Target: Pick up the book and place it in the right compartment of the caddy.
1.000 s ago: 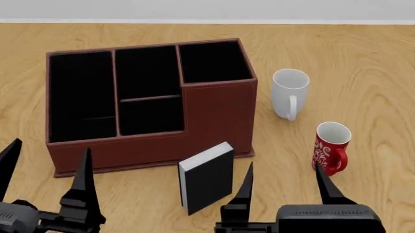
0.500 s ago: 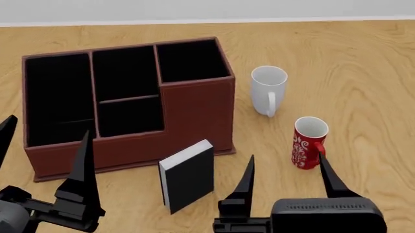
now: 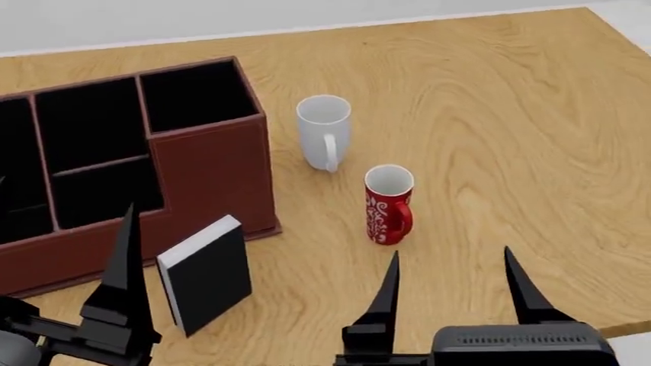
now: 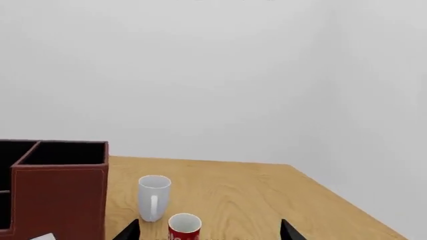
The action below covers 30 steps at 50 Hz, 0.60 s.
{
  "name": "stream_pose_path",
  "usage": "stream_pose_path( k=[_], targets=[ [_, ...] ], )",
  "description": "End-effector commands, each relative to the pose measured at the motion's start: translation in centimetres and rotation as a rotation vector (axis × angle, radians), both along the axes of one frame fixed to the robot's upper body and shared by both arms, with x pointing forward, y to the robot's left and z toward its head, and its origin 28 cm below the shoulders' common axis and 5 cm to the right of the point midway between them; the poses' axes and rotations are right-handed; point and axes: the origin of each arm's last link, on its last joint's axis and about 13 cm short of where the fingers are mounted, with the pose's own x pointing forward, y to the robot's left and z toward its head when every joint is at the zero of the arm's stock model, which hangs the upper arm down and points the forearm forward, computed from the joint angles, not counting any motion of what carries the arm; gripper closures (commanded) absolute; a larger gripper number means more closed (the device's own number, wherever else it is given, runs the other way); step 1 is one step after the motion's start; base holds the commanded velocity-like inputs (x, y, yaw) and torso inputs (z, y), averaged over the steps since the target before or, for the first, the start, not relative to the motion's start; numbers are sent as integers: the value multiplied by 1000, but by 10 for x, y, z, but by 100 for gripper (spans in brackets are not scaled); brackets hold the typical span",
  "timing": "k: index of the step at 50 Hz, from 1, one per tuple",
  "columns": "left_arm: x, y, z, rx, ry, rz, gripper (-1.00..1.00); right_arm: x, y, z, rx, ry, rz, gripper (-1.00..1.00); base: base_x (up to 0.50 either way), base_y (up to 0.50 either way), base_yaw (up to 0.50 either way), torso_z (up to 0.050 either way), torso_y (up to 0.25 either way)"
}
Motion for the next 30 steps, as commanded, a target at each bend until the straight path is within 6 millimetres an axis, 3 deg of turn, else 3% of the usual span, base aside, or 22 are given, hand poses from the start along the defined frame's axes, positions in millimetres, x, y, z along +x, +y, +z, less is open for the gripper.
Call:
stream_pose_path(
  k=[1,13,20,30],
  targets=[
    [-7,2,6,7,-28,6,-100,-4,0,4,10,-12,13,-100,-31,7,-500,0,0],
    [-9,1,6,36,-33,-7,-100,-5,-1,5,28,-20,15,-100,-14,4,-478,0,0],
    [-8,0,4,44,-27,-14,-100,-5,2,5,-26,-5,10,-100,0,0,0,0,0],
    [-10,-1,7,54,-32,-23,-100,-7,4,7,-35,-16,31,-100,286,436,0,0,0]
  ],
)
